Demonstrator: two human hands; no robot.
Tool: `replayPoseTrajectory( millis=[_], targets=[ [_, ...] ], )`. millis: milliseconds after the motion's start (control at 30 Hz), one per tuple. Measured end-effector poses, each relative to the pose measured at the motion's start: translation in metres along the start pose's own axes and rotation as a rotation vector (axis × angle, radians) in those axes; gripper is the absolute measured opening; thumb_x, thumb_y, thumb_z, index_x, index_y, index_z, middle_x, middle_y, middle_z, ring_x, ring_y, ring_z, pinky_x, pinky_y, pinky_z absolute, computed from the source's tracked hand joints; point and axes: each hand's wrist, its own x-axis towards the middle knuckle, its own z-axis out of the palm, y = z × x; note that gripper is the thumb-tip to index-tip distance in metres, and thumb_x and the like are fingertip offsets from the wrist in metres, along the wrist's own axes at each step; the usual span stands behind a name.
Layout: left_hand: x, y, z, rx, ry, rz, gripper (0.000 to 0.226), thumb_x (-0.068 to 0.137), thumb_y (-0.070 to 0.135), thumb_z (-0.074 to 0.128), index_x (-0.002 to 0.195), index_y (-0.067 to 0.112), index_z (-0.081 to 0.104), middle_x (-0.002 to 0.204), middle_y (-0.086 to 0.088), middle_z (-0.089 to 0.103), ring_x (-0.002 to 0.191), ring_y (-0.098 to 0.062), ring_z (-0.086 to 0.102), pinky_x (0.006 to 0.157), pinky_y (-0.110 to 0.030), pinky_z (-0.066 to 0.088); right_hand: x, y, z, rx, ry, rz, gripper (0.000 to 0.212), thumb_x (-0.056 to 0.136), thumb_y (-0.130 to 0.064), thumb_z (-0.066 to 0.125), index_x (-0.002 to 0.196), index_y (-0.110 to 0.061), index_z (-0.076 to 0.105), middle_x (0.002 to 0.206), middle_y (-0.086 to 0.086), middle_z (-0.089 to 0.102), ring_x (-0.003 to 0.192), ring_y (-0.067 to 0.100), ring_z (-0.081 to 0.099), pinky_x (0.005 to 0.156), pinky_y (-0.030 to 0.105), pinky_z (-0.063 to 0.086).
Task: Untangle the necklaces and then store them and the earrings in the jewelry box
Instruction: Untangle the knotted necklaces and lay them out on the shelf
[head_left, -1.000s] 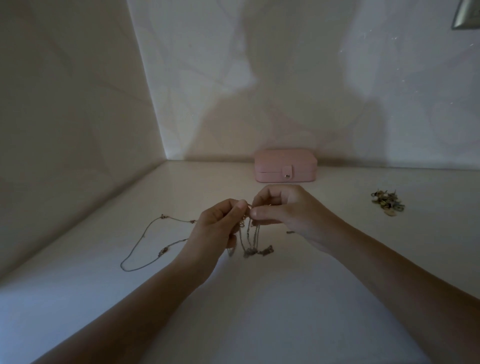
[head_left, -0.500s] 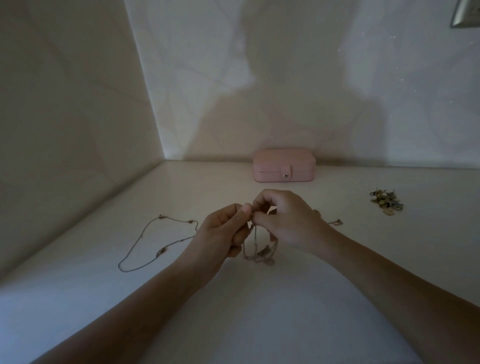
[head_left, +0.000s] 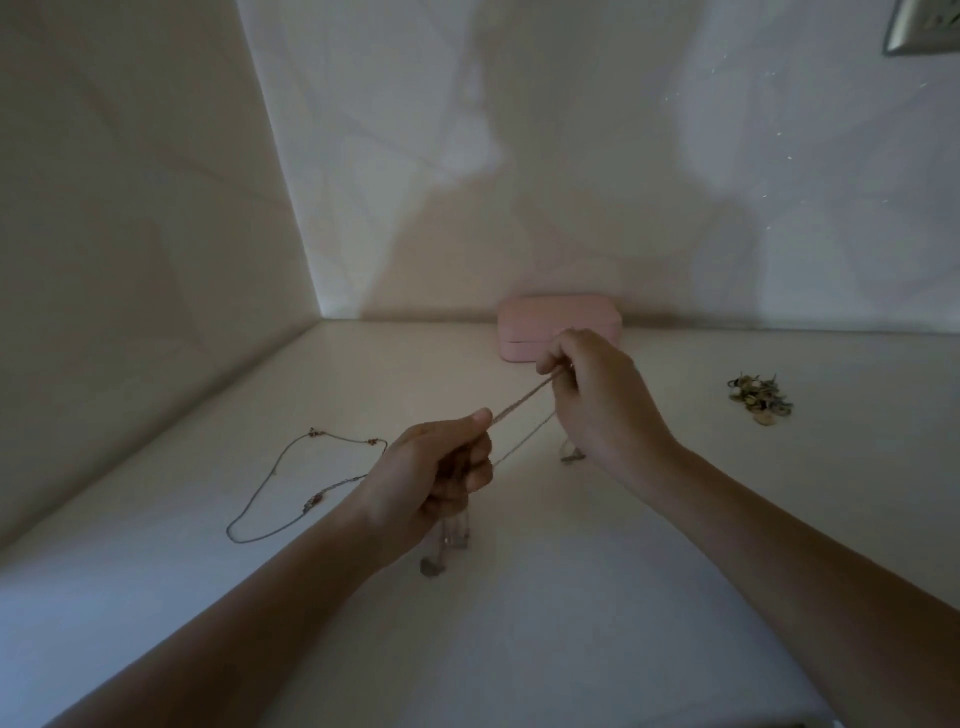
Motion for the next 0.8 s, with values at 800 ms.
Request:
replayPoseTrajectory(
  millis=[800],
  targets=[
    [0.005, 0.007, -0.031, 0.789, 0.471, 0.109, 0.026, 0.090, 0.014, 0.053, 0.067, 0.019, 0.064, 0.043, 0.009, 0.047, 0.041, -0.006, 0.038, 0.044, -0.019, 0.032, 0.020, 0.021, -0.065, 0.328, -0.683, 0.229, 0.031, 0.068, -0.030, 0.074, 0.090, -0.009, 0.077, 0.071, -0.007, 0.069, 0.049, 0.009, 0.031, 0.044, 0.017, 0.026]
  ],
)
